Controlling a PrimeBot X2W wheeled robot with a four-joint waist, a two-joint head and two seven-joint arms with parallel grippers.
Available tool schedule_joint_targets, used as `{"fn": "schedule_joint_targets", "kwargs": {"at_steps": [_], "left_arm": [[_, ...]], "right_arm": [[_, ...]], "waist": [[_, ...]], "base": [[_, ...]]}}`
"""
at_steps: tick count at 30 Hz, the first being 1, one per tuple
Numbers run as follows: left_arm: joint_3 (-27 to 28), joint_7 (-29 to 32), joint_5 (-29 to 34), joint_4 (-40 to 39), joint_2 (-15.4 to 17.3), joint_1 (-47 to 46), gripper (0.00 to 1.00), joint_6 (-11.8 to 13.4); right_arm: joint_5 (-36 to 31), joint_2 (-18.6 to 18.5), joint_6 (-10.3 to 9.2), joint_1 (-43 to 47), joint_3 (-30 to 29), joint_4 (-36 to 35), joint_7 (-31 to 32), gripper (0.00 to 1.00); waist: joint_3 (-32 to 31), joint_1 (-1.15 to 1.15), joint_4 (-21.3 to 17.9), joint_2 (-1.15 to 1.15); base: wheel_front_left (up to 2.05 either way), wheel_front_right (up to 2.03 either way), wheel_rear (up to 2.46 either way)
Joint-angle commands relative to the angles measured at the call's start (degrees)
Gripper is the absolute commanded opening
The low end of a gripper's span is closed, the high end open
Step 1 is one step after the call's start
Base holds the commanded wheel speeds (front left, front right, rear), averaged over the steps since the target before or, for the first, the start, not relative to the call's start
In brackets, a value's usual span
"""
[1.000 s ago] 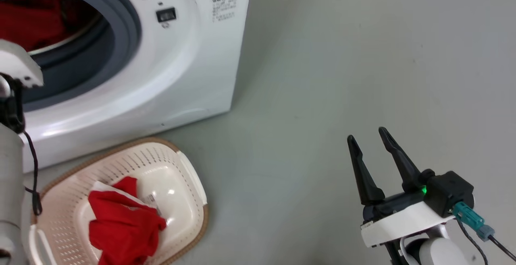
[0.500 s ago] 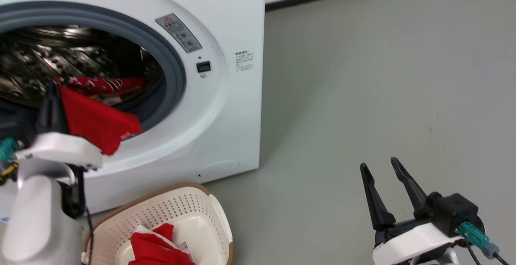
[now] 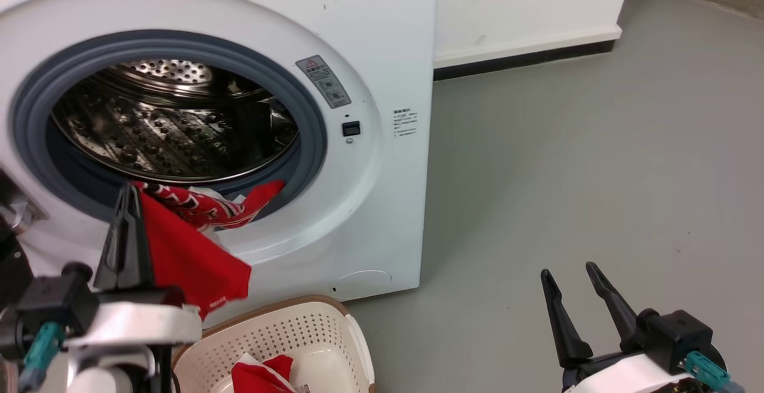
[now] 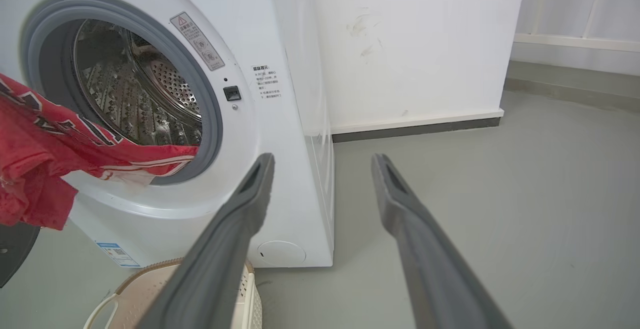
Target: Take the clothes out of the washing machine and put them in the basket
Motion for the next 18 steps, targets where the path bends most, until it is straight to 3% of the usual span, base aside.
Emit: {"fn": "schedule_joint_targets", "kwargs": {"at_steps": [1,9,13,18], "left_arm": [[-0.1,0.7,0.1,-2.4,-0.3,2.0,0.00,0.5],[-2.7,5.4,-0.7,-13.4,-3.4,12.1,0.00,2.4],[-3.9,4.9,-1.7,-11.5,-5.1,15.1,0.00,3.0],[-4.2,1.4,-3.3,-3.7,-6.0,14.7,0.00,2.5]], "right_arm": [[-0.4,0.0,-0.02,0.6,-0.1,-0.4,0.2,1.00],[-0.8,0.0,-0.02,1.0,0.1,-1.7,1.0,1.00],[-0.9,0.0,-0.02,-0.2,0.7,-2.2,1.1,1.00],[-1.3,0.0,-0.02,-1.9,1.2,-2.8,1.2,1.00]], "waist": [[-0.1,0.02,0.7,0.00],[1.5,0.02,3.1,0.00],[3.6,0.02,3.4,0.00],[7.6,0.02,3.2,0.00]], "base": [[0.00,0.00,0.00],[0.00,0.00,0.00],[0.00,0.00,0.00],[0.00,0.00,0.00]]}}
